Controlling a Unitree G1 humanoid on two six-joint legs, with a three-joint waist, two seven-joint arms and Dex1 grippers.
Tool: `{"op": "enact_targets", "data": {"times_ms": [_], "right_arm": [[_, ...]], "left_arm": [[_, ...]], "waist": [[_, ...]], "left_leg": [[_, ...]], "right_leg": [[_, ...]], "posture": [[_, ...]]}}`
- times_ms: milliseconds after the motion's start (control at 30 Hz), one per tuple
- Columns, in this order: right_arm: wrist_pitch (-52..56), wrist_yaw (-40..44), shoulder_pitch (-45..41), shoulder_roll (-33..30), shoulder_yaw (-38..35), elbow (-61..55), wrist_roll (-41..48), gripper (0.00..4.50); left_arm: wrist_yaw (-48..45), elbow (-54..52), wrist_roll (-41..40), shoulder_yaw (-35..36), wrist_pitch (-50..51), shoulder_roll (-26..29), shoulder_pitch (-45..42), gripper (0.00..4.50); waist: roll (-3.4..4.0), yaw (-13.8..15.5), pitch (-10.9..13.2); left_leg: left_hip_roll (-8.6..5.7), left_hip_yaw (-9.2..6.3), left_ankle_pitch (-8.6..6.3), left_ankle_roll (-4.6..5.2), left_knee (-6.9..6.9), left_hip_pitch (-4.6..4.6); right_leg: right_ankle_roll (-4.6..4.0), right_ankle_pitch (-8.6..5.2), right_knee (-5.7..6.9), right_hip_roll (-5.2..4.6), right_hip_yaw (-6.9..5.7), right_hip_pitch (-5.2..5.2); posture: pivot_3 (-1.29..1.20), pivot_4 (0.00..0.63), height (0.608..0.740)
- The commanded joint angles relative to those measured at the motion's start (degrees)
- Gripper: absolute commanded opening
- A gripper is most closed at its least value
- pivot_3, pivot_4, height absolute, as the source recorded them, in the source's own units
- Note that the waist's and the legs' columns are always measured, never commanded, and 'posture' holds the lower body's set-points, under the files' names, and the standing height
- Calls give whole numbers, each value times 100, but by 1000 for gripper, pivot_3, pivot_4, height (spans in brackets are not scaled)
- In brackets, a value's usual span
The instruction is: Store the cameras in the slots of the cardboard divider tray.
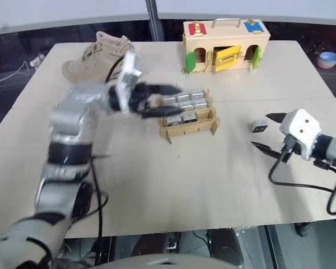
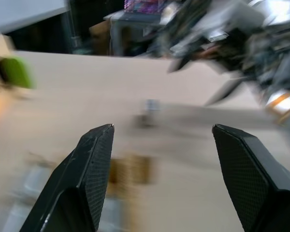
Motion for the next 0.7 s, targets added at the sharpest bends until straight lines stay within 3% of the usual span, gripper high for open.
{"op": "enact_targets", "data": {"times_ms": [33, 200, 633, 700], "right_arm": [[-48, 194, -691, -68, 265, 608, -165, 4500], [-511, 699, -1890, 63, 1085, 2174, -738, 4500], [-1887, 1154, -3349, 356, 1929, 5029, -1819, 4500], [-1989, 1160, -3488, 439, 1950, 5297, -1884, 3660]], "left_arm": [[-230, -1173, -766, 565, 32, 444, 790, 3325], [-365, -1813, -1264, 1037, -245, 930, 2154, 3325], [616, -2467, -1810, 1325, -432, 1076, 2965, 3325], [707, -2488, -1831, 1307, -474, 1100, 2984, 3381]], "waist": [[-1, 27, 1], [0, 124, 1], [1, 154, 2], [2, 145, 2]], "left_leg": [[2, 2, 0, 0, 5, 0], [2, -6, -1, 0, 19, 3], [0, -13, -2, 1, 25, -5], [0, -11, -2, 1, 26, -4]], "right_leg": [[-2, 1, 0, 2, 1, 0], [-4, 1, -6, -1, -8, 17], [-7, 3, -6, -7, -19, 16], [-8, 3, -6, -6, -18, 16]], "posture": [[0, 150, 740], [0, 150, 740], [0, 150, 740], [0, 150, 740]]}}
